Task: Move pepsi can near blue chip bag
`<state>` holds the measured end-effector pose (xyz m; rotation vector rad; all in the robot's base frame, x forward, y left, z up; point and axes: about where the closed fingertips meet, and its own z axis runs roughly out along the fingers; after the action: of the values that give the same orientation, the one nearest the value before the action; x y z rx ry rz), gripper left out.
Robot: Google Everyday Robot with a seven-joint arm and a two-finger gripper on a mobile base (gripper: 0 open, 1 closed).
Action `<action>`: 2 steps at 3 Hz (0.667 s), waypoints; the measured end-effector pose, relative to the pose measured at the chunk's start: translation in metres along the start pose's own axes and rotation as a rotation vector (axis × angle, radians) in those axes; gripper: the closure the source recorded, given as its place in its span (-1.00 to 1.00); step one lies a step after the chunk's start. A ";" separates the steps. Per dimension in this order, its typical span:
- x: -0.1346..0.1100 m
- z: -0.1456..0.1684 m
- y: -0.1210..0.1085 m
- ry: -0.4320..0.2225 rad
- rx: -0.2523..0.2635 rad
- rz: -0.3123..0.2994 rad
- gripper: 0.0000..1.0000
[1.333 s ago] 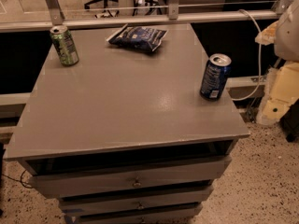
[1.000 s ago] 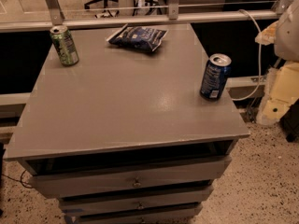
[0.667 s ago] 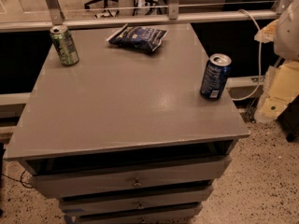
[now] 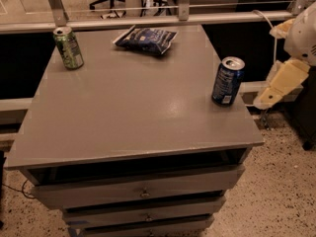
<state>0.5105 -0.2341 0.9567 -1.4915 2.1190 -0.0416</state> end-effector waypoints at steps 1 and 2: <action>0.003 0.030 -0.036 -0.139 0.057 0.077 -1.00; 0.004 0.062 -0.056 -0.294 0.058 0.180 -1.00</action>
Offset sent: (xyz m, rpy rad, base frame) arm 0.1115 -0.0113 -0.0570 0.5807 -0.1495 -0.1363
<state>0.5849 -0.2420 0.9205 -1.1871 1.9846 0.1703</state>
